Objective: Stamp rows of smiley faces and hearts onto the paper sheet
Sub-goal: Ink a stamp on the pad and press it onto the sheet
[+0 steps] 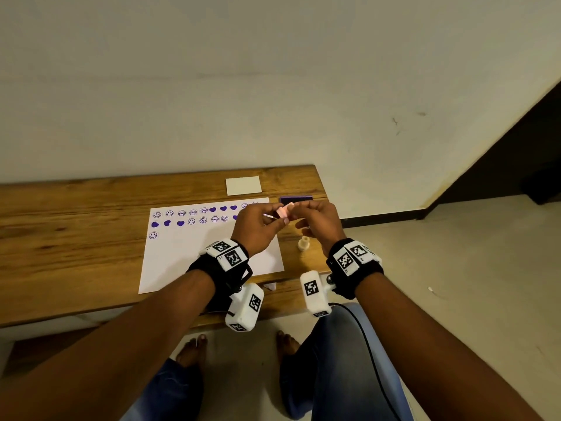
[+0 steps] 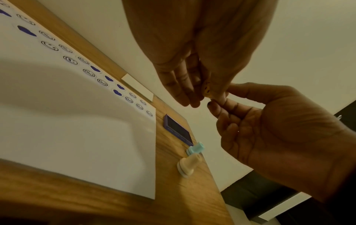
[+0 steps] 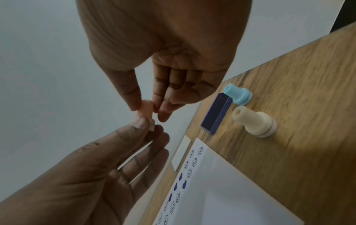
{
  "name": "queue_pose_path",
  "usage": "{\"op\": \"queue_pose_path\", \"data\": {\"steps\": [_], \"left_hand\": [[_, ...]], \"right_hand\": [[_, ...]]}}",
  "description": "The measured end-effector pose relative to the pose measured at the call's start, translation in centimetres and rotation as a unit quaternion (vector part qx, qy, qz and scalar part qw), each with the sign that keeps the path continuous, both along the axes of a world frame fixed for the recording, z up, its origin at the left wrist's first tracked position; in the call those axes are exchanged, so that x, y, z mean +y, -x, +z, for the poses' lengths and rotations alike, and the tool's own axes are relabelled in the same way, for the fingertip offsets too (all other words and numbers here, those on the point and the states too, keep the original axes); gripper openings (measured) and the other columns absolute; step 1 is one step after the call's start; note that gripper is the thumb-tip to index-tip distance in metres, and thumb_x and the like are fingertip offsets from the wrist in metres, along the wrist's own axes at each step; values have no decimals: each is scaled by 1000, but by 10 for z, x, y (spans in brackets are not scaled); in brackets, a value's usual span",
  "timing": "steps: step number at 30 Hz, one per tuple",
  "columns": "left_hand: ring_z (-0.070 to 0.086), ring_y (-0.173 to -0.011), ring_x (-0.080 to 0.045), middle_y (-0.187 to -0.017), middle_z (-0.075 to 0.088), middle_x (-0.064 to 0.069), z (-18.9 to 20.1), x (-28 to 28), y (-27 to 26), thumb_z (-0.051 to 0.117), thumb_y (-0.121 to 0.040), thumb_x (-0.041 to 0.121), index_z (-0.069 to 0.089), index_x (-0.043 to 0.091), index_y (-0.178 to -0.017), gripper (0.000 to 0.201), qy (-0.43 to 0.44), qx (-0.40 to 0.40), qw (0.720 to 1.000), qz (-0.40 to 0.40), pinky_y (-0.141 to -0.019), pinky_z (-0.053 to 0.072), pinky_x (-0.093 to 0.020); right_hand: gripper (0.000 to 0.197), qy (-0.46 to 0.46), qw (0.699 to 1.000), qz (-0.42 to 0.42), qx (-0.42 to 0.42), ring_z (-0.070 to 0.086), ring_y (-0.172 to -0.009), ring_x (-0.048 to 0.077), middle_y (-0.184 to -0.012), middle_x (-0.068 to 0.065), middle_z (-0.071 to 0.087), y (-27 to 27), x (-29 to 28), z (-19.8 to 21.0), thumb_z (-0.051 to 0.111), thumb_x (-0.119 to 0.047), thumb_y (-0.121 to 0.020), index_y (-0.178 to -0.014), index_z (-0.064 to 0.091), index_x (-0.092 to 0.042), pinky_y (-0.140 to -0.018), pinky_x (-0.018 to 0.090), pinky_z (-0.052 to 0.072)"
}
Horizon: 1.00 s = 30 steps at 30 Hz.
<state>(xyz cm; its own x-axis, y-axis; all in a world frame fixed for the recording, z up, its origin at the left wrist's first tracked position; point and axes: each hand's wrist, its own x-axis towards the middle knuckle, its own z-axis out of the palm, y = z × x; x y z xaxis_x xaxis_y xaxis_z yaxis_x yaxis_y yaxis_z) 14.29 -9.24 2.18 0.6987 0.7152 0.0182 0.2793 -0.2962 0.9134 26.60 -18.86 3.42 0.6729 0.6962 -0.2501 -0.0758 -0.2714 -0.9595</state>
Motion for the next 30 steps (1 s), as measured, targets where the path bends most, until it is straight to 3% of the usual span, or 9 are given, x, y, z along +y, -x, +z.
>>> {"op": "queue_pose_path", "data": {"steps": [3,7,10,12,15,17,20,24,30], "left_hand": [[69,-88,-14,-102,74,1,0,2,1,74,-82,21,70,19,-116,35,7,12,1000,-18,-83,53,-28],[68,-91,-16,-103,74,-3,0,3,-3,74,-82,20,68,15,-118,37,43,0,999,-16,-91,52,-32],[69,-93,-17,-101,74,-5,-6,5,-2,72,-84,17,68,13,-117,34,83,-10,996,24,-93,53,-36],[69,-94,-16,-102,73,-5,-14,9,2,72,-84,17,68,14,-118,34,84,6,996,28,-92,53,-31],[66,-95,-11,-112,71,-1,-26,11,4,72,-84,16,66,16,-121,38,27,53,998,-11,-82,46,-16],[65,-94,-10,-115,69,-1,-33,12,-1,73,-83,12,66,18,-121,39,14,69,997,-21,-78,46,-16],[64,-86,-11,-115,66,-5,-40,10,-18,69,-83,2,67,13,-118,37,29,74,997,-18,-69,49,-12],[68,-96,-21,-112,70,-9,-50,7,-43,73,-78,3,70,11,-114,37,19,93,995,-7,-86,54,-29],[67,-99,-26,-106,72,-10,-68,10,-59,70,-84,16,71,13,-112,28,-9,149,988,-27,-90,53,-38]], "right_hand": [[9,-22,999,29,4,63,-65,8,-79,0,74,-1,2,-1,71,-20,-90,-94,77,-15,-61,25,49],[6,-32,999,39,-2,65,-67,8,-77,4,74,-11,6,3,73,-12,-87,-89,77,-8,-65,24,53],[14,-52,993,-103,12,65,-66,14,-73,4,72,-39,8,7,82,-13,-75,-85,78,-5,-61,27,54],[19,-69,985,-152,36,68,-73,17,-79,9,74,-65,7,9,82,-7,-74,-90,77,0,-69,26,55],[15,23,993,-76,-85,74,-78,17,-83,7,76,-91,8,7,81,-10,-76,-90,78,-5,-77,30,59],[13,106,975,-10,-195,73,-79,15,-82,2,76,-95,12,6,82,-18,-77,-88,78,-14,-74,29,59],[17,134,971,41,-193,72,-82,17,-86,4,75,-97,23,2,82,-17,-77,-93,79,-11,-69,25,57],[16,112,983,55,-132,72,-87,24,-92,9,74,-98,32,-6,80,-10,-80,-96,77,-7,-66,22,57],[32,213,931,81,-284,68,-92,19,-99,6,74,-106,49,-23,83,-24,-77,-106,76,-10,-83,32,57]]}}
